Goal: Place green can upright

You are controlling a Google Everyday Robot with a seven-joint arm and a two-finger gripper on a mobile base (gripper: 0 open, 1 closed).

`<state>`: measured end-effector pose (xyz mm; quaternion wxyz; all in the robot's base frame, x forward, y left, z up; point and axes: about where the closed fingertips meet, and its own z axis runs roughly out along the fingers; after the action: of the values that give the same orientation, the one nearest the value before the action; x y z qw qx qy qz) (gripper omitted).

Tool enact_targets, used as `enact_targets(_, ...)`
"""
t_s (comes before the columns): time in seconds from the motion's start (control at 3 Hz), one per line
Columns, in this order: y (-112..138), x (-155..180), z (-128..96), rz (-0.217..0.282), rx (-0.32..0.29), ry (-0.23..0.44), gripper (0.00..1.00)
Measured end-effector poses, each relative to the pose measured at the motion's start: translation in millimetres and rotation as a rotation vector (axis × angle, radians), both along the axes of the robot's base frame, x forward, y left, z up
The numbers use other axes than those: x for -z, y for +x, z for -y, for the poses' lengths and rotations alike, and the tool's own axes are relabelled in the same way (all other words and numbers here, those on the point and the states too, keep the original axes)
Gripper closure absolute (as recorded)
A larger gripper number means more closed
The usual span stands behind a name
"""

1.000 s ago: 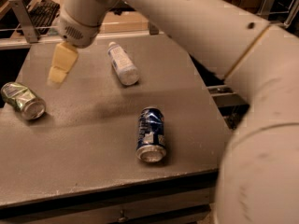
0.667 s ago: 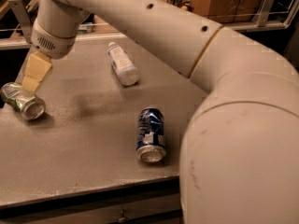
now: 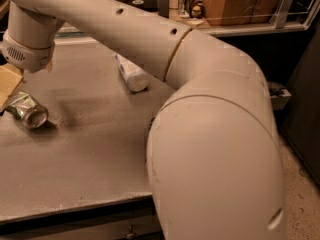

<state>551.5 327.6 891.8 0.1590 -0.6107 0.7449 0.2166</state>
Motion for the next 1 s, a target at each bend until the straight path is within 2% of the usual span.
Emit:
enact_targets(0.33,-6.0,12.5,-16.4,-0.027,0.024,-0.088,0.0)
enact_targets(0.67,-5.4,28.7,-20.1,-0.033,0.077,-0.188,0.0)
enact_targets(1.0,-1.4,38.8,-16.3,-0.014,0.16,-0.281,0.0)
